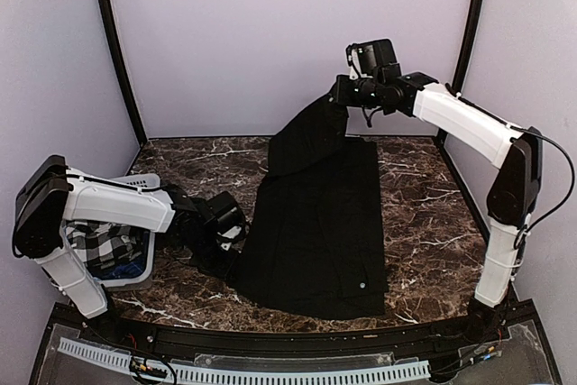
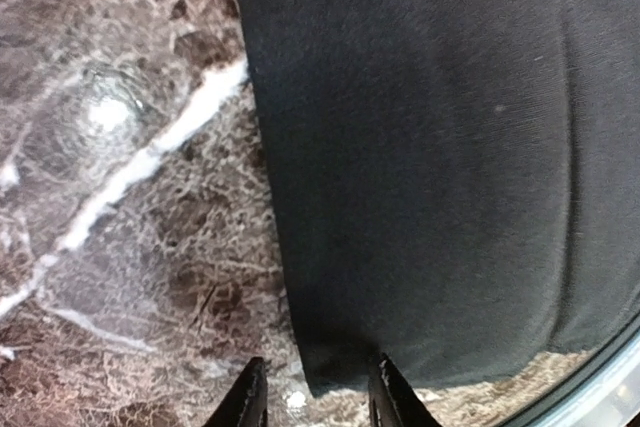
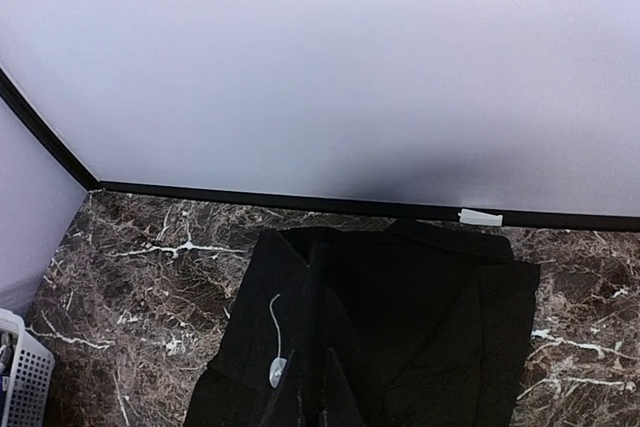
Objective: Fold and stack the long sleeve shirts
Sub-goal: Pick up the shirt from the center of the board.
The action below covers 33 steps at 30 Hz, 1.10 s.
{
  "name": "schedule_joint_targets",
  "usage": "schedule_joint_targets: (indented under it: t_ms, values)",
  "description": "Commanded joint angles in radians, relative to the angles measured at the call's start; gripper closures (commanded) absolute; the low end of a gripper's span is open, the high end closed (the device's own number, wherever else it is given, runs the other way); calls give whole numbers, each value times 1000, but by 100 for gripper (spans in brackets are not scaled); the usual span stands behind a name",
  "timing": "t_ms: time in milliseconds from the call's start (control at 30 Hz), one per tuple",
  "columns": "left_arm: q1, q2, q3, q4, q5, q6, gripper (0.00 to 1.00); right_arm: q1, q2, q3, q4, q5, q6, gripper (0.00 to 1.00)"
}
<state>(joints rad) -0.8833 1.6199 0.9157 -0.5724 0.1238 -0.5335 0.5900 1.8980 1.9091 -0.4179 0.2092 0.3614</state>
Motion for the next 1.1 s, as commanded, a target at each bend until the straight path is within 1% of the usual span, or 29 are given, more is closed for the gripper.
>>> schedule_joint_targets:
  t_ms: [0,100,133,167,233,300,500,600,900,933,1067]
  values:
    - [-17,32,19,12,-24,12,67,7,-62,-11,35,-15,9,100]
    - [-31,62,35,8,-32,6,69,10,-67,-9,33,-15,8,100]
    - [-39,66,42,0,-37,4,73,11,-69,-8,32,-14,8,100]
    - [-42,72,45,-5,-50,0,81,11,-72,-9,32,-16,8,100]
    - [-47,71,56,-25,-75,-9,94,13,-78,-7,34,-19,7,100]
    - [-47,59,71,-41,-98,-12,99,13,-79,-1,35,-20,3,100]
    - [-48,9,126,-82,-152,-11,100,14,-53,71,9,10,-35,100]
    - [-49,-19,154,-92,-155,0,100,14,-45,107,-2,39,-57,100]
    - [-63,-29,245,-124,-126,47,100,13,-56,144,-1,107,-109,100]
    - [-70,-25,250,-122,-93,58,100,13,-58,144,-4,117,-113,100]
    - [-102,4,307,-117,-37,104,100,12,-73,131,-11,178,-137,100]
